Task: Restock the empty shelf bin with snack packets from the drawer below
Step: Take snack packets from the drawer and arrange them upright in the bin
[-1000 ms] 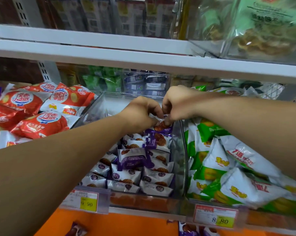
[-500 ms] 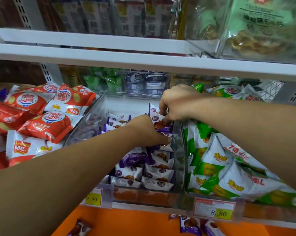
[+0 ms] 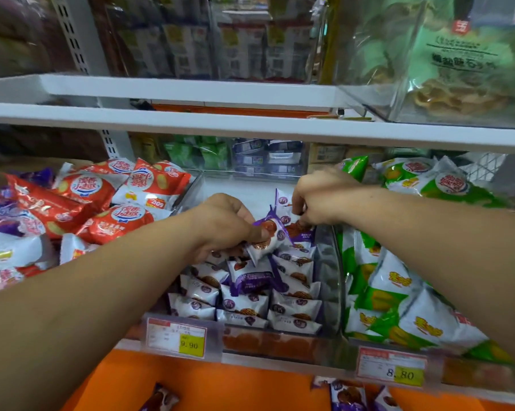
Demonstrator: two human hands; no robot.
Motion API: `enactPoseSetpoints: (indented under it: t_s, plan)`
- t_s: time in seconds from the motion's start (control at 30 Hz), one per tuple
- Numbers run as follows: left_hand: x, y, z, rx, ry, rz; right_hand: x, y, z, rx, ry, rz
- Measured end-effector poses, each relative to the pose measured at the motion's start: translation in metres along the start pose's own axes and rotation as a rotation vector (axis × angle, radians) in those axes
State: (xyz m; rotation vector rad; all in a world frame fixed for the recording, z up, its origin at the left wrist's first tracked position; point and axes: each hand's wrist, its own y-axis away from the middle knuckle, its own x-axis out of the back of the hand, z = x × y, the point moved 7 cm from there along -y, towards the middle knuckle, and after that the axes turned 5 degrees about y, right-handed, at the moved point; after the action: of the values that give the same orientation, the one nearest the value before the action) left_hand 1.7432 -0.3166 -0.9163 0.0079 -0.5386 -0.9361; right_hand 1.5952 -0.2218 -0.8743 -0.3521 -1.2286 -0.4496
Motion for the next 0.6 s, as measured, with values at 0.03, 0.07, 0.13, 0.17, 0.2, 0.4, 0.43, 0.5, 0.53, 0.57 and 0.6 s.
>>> enactPoseSetpoints:
  t_s: [0.03,0.07,0.13,0.17,0.2,0.4,0.43,0.5,0.53,0.57,0.6]
  plan:
    - [0.002,0.001,0.000,-0.007,0.060,0.015,0.000,0.001,0.000,-0.006,0.010,-0.021]
    - [0.004,0.003,-0.001,-0.010,0.117,0.029,0.002,0.002,0.000,-0.012,0.026,-0.044]
    - [0.005,0.004,-0.002,-0.007,0.207,0.043,0.003,0.004,0.000,-0.014,0.057,-0.062]
    - [0.006,0.005,-0.003,-0.004,0.239,0.049,0.004,0.004,-0.001,-0.011,0.078,-0.054]
    - [0.006,0.007,-0.004,-0.004,0.269,0.057,0.005,0.004,-0.002,-0.010,0.096,-0.047]
    - [-0.002,0.017,-0.010,0.031,0.539,0.128,0.032,0.019,0.006,-0.130,-0.269,0.029]
    - [-0.004,0.019,-0.010,0.034,0.593,0.132,0.038,0.023,0.005,-0.159,-0.398,0.045]
    - [-0.009,0.024,-0.012,0.035,0.697,0.131,0.043,0.033,0.002,-0.193,-0.600,0.009]
    - [-0.011,0.026,-0.013,0.030,0.742,0.128,0.038,0.039,-0.003,-0.203,-0.720,-0.071]
    - [-0.013,0.028,-0.013,0.020,0.781,0.122,0.029,0.046,-0.011,-0.217,-0.870,-0.182]
    - [-0.015,0.032,-0.012,0.005,0.815,0.108,0.022,0.052,-0.019,-0.235,-1.017,-0.278]
